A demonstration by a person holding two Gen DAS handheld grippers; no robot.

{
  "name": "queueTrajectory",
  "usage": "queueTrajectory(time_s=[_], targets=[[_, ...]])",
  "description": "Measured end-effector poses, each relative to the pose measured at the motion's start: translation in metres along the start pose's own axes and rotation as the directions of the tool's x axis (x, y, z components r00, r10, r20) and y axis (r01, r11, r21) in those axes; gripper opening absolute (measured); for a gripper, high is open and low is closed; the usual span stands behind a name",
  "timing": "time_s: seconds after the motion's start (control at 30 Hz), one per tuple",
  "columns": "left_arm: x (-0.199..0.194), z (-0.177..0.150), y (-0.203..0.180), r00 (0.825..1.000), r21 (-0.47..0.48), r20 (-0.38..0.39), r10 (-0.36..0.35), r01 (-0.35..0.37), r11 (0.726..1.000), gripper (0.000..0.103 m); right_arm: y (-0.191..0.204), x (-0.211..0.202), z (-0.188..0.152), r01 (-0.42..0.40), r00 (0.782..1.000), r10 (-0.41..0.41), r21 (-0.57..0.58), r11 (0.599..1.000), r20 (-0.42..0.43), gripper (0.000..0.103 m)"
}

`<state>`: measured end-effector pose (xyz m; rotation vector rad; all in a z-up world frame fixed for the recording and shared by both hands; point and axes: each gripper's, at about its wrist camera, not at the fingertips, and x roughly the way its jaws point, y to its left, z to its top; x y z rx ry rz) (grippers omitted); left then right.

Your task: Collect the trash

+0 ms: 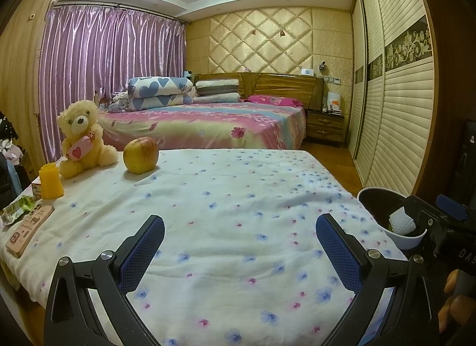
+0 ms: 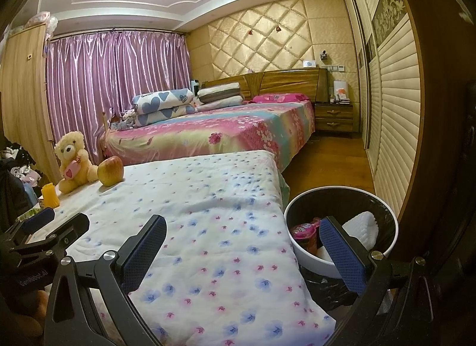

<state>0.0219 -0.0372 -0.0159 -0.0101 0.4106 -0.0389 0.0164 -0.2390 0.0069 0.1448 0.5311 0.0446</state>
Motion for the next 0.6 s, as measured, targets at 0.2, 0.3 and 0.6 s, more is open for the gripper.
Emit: queueTrajectory(time_s=[0.2,0.3,0.6], targets=[[0.001,0.000,0.001,1.000,-0.001,-0.003,-0.004,0.004,1.000,0.102,0.000,0.002,-0.001,0.000,1.000,0.000,0.007,1.000,-0.007,0.103],[0.001,0.000,0.002,1.000,-0.002,-0.002,-0.005,0.005,1.000,0.102,0.000,0.004,-0.001,0.000,1.000,0.000,0.011,1.000,-0.013,0.103],[0.001,-0.001,0.003,1.000,0.020,0.002,-0.022,0.022,1.000,0.102,0.002,0.012,0.000,-0.006,0.999,0.007,0.020,1.000,-0.036,0.103]])
